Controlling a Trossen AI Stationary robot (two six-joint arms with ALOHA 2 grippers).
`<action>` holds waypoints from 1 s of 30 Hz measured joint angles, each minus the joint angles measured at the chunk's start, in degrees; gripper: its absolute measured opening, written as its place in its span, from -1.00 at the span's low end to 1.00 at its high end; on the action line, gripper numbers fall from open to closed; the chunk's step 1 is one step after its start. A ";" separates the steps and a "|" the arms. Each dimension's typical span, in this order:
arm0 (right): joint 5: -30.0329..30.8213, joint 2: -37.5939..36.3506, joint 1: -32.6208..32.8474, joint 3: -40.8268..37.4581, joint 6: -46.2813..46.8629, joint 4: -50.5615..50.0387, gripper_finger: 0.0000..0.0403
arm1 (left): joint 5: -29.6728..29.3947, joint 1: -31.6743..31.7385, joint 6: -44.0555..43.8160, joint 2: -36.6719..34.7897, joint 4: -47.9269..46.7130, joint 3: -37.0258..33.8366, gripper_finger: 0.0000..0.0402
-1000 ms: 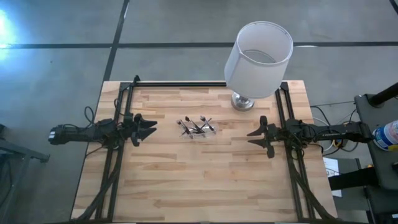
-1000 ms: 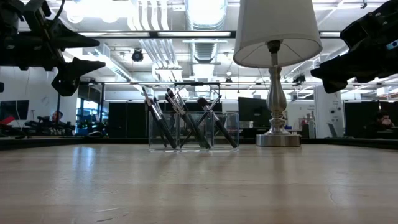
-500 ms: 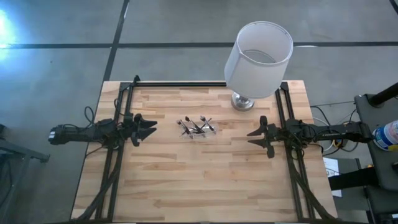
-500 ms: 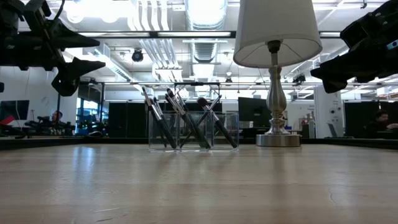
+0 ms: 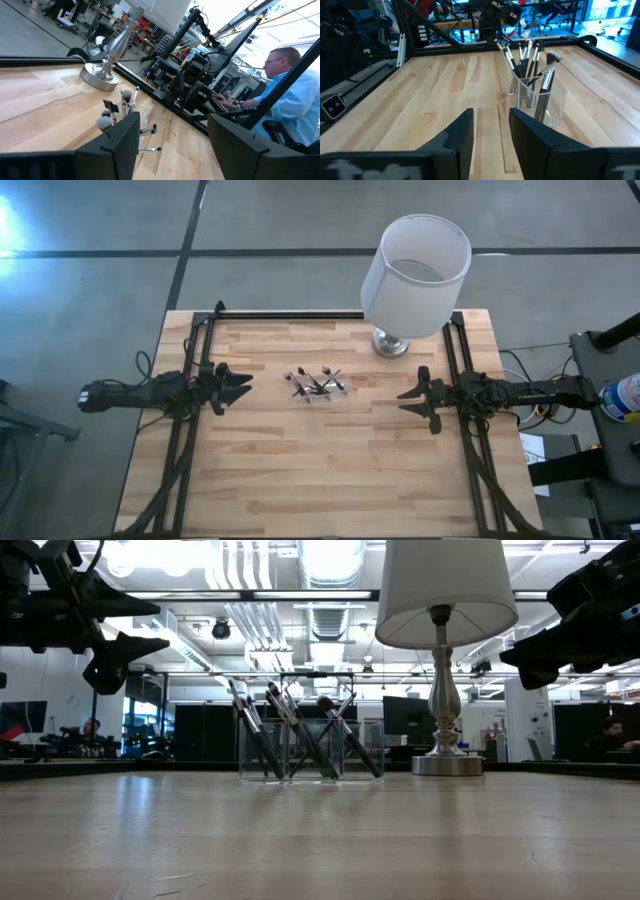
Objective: Put items in baskets/containers
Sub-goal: Return to Home Position
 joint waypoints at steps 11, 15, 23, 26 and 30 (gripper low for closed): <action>0.00 -0.02 0.00 0.00 0.00 0.00 -0.34 | -0.01 0.00 0.00 -0.01 0.00 0.00 0.12; 0.00 0.00 0.00 0.00 -0.01 0.01 -0.37 | -0.01 0.02 0.00 0.01 0.00 0.00 0.12; 0.00 0.00 0.00 0.00 0.00 0.00 -0.41 | -0.01 0.02 -0.01 0.01 0.01 -0.01 0.12; 0.01 0.00 0.00 0.00 -0.01 0.01 -0.40 | 0.00 0.07 -0.01 -0.01 0.00 0.00 0.12; 0.02 0.00 0.00 0.00 -0.02 0.02 -0.38 | 0.00 0.07 -0.01 -0.01 0.00 0.00 0.12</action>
